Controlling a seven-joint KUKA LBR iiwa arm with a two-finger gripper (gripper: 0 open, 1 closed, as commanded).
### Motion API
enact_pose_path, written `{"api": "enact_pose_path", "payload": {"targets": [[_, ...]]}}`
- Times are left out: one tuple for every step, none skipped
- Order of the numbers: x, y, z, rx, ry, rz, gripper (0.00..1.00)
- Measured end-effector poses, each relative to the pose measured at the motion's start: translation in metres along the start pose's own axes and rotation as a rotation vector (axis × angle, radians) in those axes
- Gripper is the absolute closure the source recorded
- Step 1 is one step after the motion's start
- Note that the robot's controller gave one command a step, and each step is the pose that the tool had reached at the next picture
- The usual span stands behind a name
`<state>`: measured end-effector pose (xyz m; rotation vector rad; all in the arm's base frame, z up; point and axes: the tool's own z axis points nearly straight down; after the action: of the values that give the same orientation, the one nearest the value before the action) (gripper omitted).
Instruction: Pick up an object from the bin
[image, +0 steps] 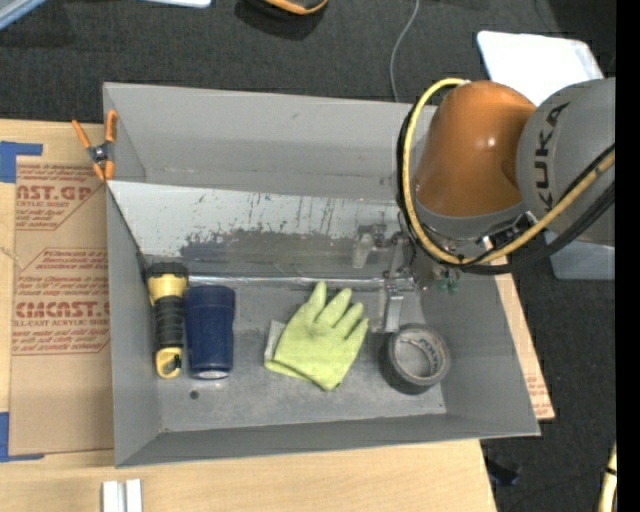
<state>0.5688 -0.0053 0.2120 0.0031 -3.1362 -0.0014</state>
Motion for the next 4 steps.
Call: {"api": "enact_pose_path", "payload": {"targets": [[-0.001, 0.000, -0.005, 0.000, -0.008, 0.000, 0.00], [0.001, 0.001, 0.053, -0.002, -0.012, 0.031, 0.00], [0.006, -0.007, 0.109, 0.000, -0.016, -0.025, 0.00], [-0.017, 0.040, 0.135, -0.002, -0.017, 0.148, 0.00]]}}
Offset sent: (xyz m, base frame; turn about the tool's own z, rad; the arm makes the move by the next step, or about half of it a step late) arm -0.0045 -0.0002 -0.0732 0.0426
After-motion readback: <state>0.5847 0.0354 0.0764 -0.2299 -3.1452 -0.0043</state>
